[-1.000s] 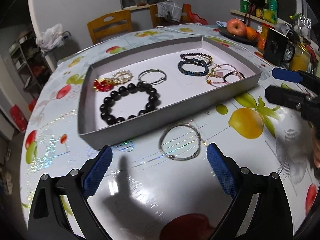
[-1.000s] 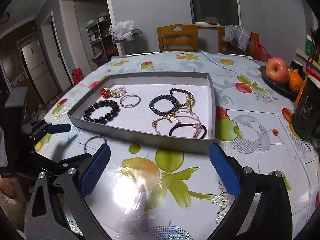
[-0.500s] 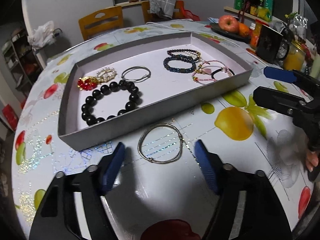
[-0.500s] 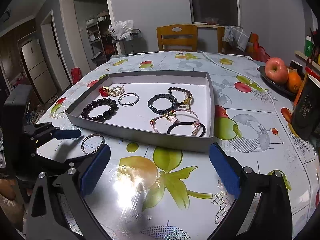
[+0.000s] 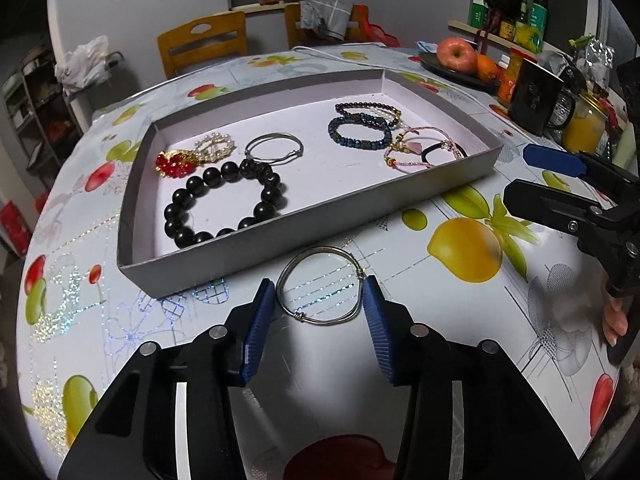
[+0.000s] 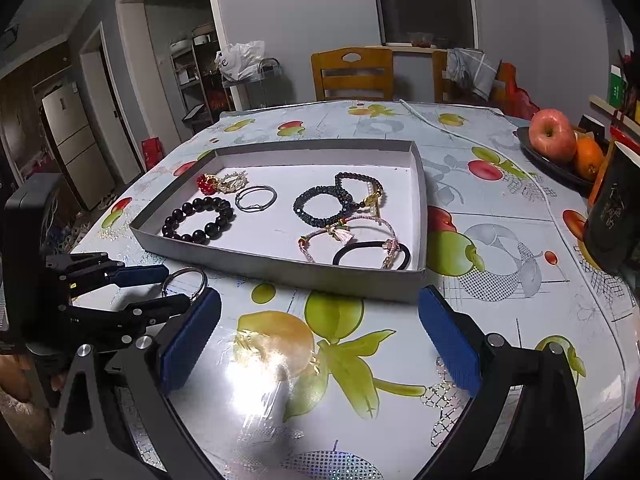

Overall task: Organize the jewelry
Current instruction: 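Grasp the last silver bangle with the left tool, then lower the silver bangle into the grey tray and open the left tool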

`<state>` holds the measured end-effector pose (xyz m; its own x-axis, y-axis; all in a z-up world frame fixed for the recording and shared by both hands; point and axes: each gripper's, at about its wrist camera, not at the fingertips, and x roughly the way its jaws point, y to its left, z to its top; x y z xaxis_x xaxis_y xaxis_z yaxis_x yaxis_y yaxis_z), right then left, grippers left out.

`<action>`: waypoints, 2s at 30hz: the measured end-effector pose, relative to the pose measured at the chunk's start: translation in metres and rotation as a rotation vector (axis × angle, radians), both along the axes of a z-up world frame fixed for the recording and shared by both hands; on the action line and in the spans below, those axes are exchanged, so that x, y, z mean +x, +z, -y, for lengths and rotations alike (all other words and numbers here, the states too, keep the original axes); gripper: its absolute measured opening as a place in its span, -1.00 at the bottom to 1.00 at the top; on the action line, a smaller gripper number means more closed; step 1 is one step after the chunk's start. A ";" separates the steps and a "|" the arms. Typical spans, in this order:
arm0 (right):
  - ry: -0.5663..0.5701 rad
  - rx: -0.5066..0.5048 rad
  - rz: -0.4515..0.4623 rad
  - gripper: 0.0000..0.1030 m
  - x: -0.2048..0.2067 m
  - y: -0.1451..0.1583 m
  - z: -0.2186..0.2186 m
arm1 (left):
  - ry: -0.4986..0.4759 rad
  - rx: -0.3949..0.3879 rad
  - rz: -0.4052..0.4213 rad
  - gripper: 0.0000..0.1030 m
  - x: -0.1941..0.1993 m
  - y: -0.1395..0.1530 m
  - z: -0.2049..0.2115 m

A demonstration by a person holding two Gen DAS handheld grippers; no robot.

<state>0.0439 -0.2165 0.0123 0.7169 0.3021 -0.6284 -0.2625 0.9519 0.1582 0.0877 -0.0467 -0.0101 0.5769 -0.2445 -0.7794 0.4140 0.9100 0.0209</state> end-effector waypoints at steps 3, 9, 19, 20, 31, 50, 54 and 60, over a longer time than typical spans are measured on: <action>-0.001 -0.002 0.001 0.89 0.000 0.000 0.000 | -0.004 0.001 0.004 -0.09 -0.003 0.001 0.000; 0.026 -0.007 0.007 0.89 -0.001 0.015 0.001 | -0.026 0.008 0.055 -0.11 -0.020 0.018 -0.004; 0.055 0.025 -0.014 0.89 0.040 0.058 -0.002 | 0.002 -0.041 0.147 -0.14 0.002 0.075 -0.019; 0.047 0.035 -0.021 0.89 0.047 0.058 -0.002 | 0.008 -0.048 0.152 -0.14 0.009 0.079 -0.017; -0.104 0.154 -0.073 0.89 0.094 0.020 0.022 | -0.003 -0.110 0.086 -0.14 0.065 0.058 0.023; -0.119 0.173 -0.049 0.89 0.091 0.014 0.029 | -0.033 -0.056 0.019 -0.09 0.077 0.013 0.040; -0.118 0.173 -0.048 0.89 0.091 0.014 0.030 | -0.041 -0.065 0.018 -0.09 0.077 0.014 0.040; -0.117 0.170 -0.047 0.89 0.090 0.015 0.031 | -0.039 -0.068 0.023 -0.09 0.077 0.014 0.037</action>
